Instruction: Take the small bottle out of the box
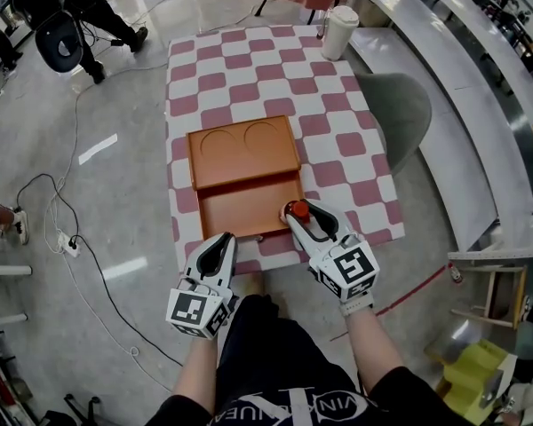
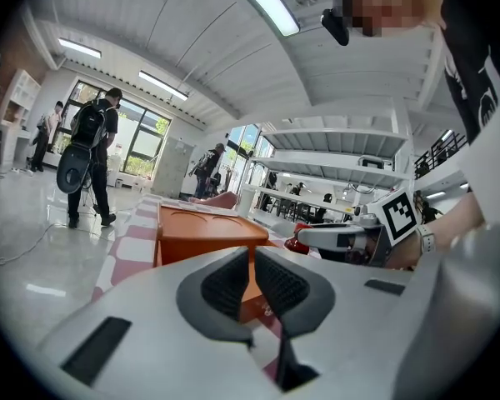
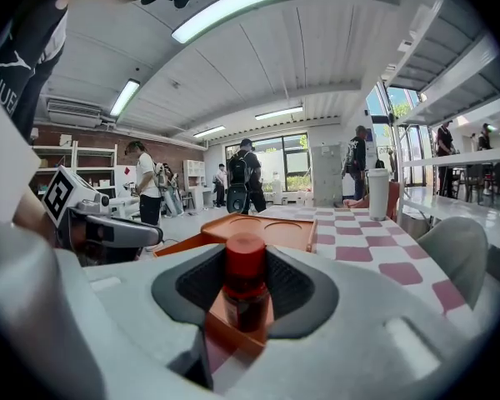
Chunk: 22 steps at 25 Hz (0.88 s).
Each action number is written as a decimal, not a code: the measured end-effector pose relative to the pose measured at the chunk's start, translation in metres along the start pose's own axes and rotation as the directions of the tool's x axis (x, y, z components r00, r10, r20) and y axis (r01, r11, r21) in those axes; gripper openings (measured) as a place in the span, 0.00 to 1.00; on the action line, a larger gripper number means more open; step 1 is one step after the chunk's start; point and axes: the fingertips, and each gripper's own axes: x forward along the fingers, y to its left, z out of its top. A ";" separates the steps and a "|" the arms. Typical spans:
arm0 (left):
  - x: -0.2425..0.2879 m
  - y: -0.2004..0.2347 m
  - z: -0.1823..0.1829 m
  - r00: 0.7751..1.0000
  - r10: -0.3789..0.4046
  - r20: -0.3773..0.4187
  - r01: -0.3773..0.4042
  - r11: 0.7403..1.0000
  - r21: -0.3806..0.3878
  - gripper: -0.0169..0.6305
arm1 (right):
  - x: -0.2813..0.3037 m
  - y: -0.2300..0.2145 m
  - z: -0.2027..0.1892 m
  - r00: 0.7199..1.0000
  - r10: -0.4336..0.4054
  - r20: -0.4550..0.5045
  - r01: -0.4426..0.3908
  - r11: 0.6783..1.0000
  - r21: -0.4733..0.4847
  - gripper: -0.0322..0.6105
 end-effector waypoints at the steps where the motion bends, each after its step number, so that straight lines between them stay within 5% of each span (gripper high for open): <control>1: -0.001 0.000 0.001 1.000 0.002 0.001 -0.002 1.000 -0.001 0.07 | 0.000 0.000 0.001 1.000 -0.001 0.001 0.001 1.000 0.001 0.27; 22: -0.020 0.005 0.031 0.998 0.026 0.060 -0.026 1.000 0.007 0.07 | -0.016 0.010 0.038 0.999 -0.016 0.046 0.016 1.000 0.003 0.27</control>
